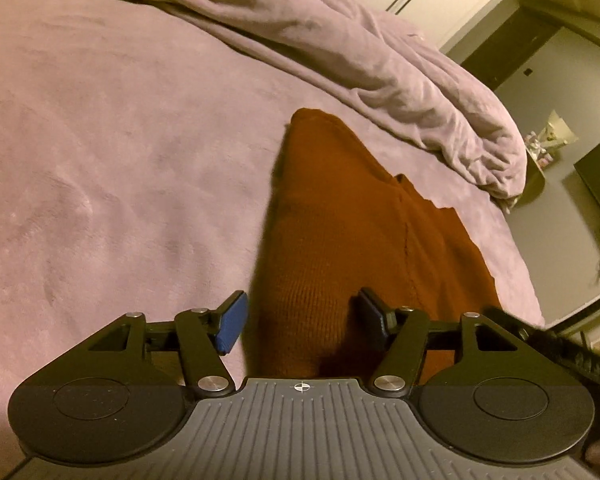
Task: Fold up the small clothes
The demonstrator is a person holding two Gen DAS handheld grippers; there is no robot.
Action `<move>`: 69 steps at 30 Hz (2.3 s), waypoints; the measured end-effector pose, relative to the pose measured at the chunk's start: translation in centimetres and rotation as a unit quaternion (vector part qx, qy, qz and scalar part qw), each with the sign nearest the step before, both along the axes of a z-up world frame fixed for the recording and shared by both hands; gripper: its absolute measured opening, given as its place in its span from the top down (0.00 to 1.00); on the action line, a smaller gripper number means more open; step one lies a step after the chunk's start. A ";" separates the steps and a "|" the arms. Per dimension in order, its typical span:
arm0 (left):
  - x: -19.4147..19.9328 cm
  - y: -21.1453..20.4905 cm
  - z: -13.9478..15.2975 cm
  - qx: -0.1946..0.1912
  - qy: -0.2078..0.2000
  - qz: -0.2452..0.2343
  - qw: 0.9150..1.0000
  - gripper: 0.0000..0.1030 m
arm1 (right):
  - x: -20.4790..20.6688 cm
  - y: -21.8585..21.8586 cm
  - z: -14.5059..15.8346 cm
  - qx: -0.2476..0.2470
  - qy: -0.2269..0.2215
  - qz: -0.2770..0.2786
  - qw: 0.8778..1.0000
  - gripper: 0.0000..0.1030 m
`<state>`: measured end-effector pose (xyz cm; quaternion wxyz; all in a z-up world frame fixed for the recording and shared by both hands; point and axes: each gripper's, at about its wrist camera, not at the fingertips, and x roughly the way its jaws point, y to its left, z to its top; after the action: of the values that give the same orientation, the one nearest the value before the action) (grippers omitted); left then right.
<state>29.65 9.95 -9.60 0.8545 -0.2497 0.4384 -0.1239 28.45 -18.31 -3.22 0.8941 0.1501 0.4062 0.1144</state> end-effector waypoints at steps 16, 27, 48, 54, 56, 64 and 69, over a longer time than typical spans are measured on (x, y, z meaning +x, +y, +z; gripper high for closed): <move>-0.9 -1.7 0.4 0.026 -0.012 -0.021 0.999 0.31 | 5.0 2.8 -3.8 0.159 0.096 0.021 0.982 0.89; -0.8 -1.4 2.5 0.074 -0.031 -0.008 0.997 0.26 | 2.8 2.8 -1.4 -0.029 0.018 0.029 0.999 0.91; -0.3 -1.8 1.4 0.065 -0.011 -0.013 0.998 0.25 | 3.8 -2.6 -6.0 0.202 0.106 -0.023 0.973 0.56; -0.4 -1.9 1.3 0.070 -0.013 -0.014 0.997 0.24 | 4.8 -1.5 -6.2 0.204 0.105 -0.022 0.973 0.66; -0.4 -1.9 1.3 0.069 -0.012 -0.015 0.997 0.24 | 4.9 -1.1 -6.1 0.191 0.105 -0.021 0.976 0.70; -0.4 -2.0 1.2 0.073 -0.013 -0.016 0.997 0.21 | 5.1 -1.2 -6.1 0.192 0.111 -0.024 0.975 0.66; -0.8 -2.1 1.7 0.079 -0.015 -0.013 0.997 0.20 | 4.7 0.7 -4.4 0.097 0.072 0.010 0.993 0.85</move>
<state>28.88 7.83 -7.90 0.8761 -0.1739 0.4375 -0.1041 33.16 -17.59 -7.58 0.8424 0.2401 0.4581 0.1513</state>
